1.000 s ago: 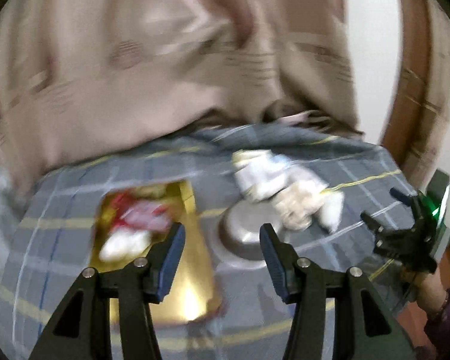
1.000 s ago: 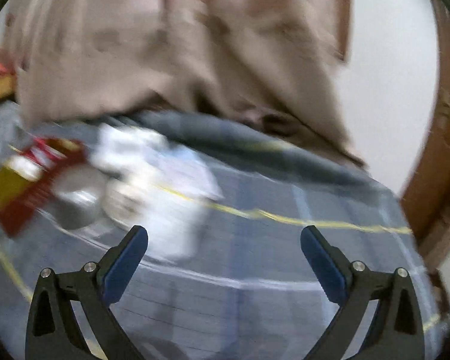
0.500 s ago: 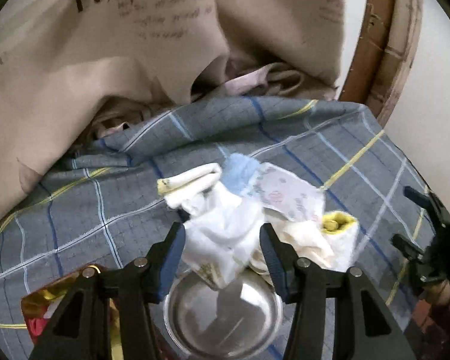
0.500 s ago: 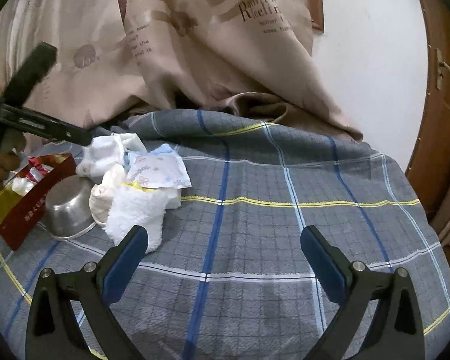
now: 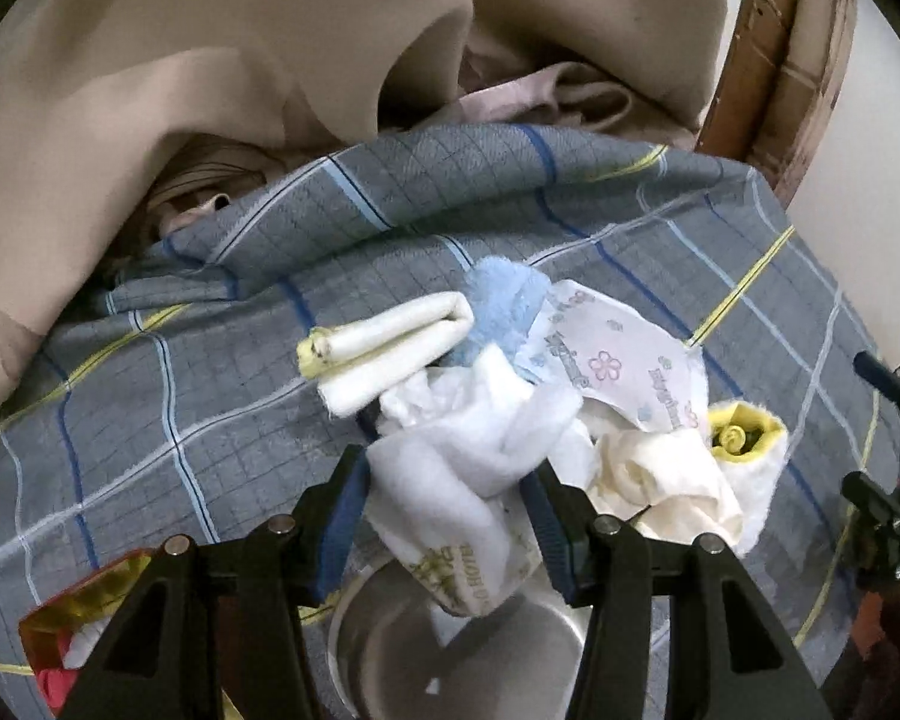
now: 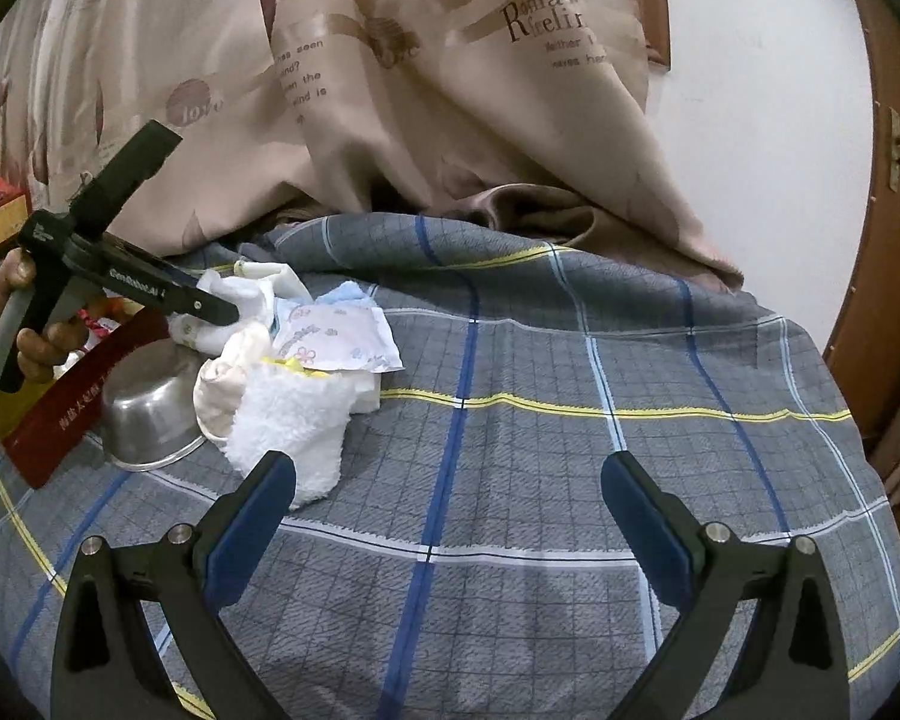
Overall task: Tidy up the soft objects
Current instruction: 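Grasp the white sock with the left gripper while the right gripper grasps the fluffy white sock, then lower the white sock into the tin and open the left gripper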
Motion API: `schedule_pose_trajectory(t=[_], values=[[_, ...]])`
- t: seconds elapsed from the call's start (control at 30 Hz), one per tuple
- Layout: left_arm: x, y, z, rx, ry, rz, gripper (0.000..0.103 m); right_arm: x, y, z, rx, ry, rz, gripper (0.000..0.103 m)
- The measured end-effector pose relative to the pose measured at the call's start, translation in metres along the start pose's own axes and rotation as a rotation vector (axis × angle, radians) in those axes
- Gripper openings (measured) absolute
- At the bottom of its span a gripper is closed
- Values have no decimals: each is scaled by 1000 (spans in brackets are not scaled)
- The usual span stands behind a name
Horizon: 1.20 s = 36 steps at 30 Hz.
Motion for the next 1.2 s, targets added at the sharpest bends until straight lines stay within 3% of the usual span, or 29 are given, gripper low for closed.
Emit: schedule_pose_trajectory(t=[0.07, 0.1, 0.13, 0.23, 0.37, 0.5, 0.6, 0.83, 0.97, 1.13, 1.2], values=[[-2, 0, -2, 4, 20, -15, 50, 1, 0, 0, -2, -5, -1, 103], [-1, -2, -1, -7, 14, -20, 30, 2, -1, 0, -3, -8, -1, 103], [1, -3, -2, -11, 2, -23, 23, 2, -1, 0, -4, -11, 1, 103], [-3, 0, 0, -5, 16, -56, 19, 2, 0, 0, 0, -12, 6, 103], [-26, 3, 3, -51, 105, -90, 18, 2, 1, 0, 6, -10, 7, 103], [-57, -4, 12, -177, 201, -119, 18, -2, 3, 0, 10, 10, 1, 103], [-77, -5, 23, -252, 250, -128, 18, -8, 1, -1, 9, 35, -61, 103], [-123, 9, 59, -331, 340, -129, 19, -4, -32, -11, -14, -11, -215, 103], [-143, 18, 84, -347, 364, -167, 19, 17, -56, -14, -70, -84, -222, 102], [-165, 22, 106, -356, 399, -218, 19, 43, -65, -15, -82, -169, -225, 83], [-172, 21, 112, -360, 406, -229, 19, 51, -67, -16, -85, -192, -226, 71]])
Point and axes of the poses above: each gripper's, at about its wrist camera, not at the fingertips, and x roughly the way its jaws point, y to its right, z to its underside, the point moved 2 cm from there along x, roughly the way its jaws point, and after that the axes turned 9 degrees about z, right-handed, at the moved point
